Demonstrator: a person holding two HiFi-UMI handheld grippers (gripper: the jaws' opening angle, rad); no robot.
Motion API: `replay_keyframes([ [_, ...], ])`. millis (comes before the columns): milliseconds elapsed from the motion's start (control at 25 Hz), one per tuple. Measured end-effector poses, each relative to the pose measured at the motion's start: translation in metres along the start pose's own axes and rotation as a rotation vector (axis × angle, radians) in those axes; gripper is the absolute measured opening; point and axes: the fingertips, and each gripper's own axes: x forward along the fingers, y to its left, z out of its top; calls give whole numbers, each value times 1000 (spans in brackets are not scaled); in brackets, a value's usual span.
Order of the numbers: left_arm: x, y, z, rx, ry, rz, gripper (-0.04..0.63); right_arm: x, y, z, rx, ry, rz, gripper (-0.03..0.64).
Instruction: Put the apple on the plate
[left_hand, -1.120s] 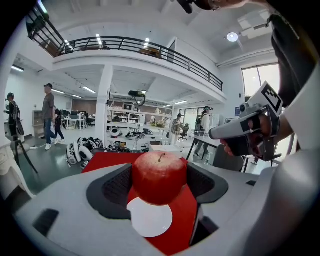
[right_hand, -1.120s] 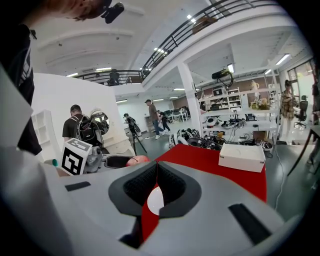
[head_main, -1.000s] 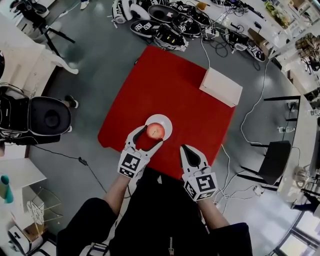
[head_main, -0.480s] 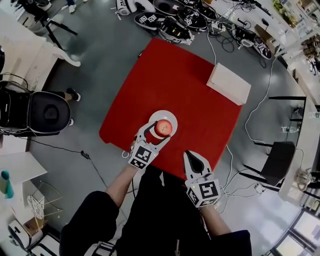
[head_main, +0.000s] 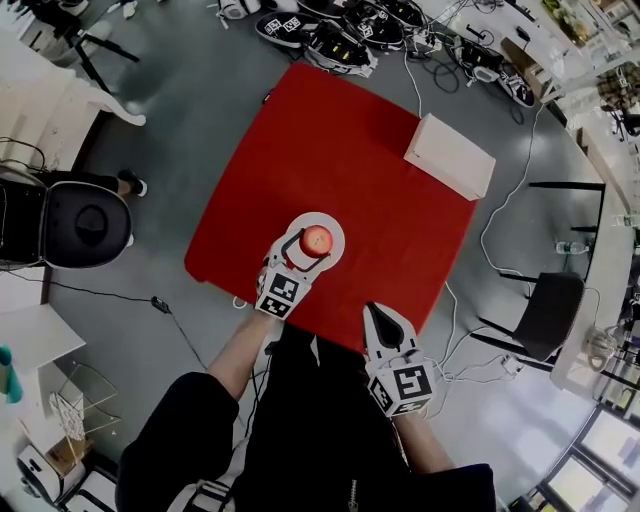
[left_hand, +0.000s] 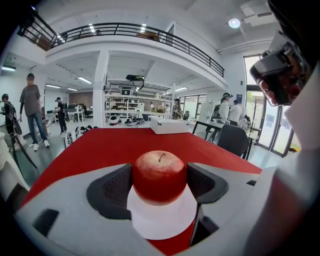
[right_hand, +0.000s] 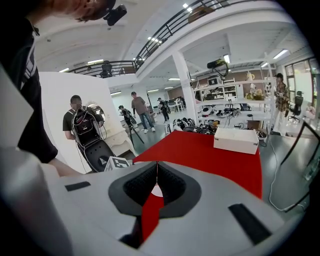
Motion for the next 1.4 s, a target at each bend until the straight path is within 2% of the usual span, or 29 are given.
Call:
replay_keyframes([
  [440, 10, 9, -20, -19, 2, 19, 341, 4, -3, -5, 7, 12, -27, 11],
  [800, 14, 2, -27, -9, 24, -21, 344, 5, 5, -8, 12, 21, -17, 11],
  [920, 12, 1, -33, -11, 36, -13, 359, 4, 8, -9, 12, 24, -10, 11],
  [1200, 3, 0, -28, -10, 30, -1, 364, 2, 10, -12, 15, 27, 5, 11],
  [1400, -13, 6, -3, -1, -9, 27, 364, 6, 13, -5, 12, 7, 23, 11],
])
